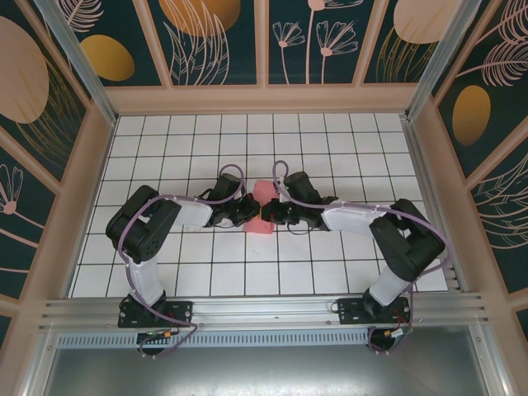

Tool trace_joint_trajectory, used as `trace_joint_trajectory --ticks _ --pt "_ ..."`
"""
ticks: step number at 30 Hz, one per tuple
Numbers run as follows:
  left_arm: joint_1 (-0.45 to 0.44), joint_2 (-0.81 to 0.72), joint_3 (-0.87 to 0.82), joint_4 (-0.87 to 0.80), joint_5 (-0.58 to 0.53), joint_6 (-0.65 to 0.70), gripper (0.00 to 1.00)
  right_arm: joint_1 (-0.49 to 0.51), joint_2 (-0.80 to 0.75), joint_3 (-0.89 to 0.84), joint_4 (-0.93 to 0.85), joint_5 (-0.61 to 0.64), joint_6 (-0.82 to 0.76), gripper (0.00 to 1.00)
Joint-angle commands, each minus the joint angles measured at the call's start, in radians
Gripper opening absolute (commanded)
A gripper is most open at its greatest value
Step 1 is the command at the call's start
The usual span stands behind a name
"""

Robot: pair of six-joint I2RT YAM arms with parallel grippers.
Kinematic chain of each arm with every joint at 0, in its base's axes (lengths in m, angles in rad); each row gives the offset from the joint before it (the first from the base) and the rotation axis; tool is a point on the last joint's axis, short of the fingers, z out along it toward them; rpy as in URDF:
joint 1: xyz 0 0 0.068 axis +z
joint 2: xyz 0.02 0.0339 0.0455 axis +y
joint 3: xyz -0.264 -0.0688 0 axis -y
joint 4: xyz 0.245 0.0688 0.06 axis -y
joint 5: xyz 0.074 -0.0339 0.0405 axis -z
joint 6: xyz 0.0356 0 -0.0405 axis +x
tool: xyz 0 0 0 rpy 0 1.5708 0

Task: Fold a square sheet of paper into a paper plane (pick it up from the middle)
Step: Fold the triangle a second time at the center of the table.

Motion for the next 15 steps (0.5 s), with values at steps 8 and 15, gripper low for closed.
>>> trace_joint_trajectory --ticks 8,15 --pt "0.003 0.032 0.003 -0.065 -0.034 0.03 0.04 0.008 0.096 0.06 -0.06 -0.022 0.016 0.06" --pt "0.003 0.029 0.004 -0.066 -0.031 0.03 0.04 0.007 0.014 0.002 -0.033 -0.002 0.027 0.03"
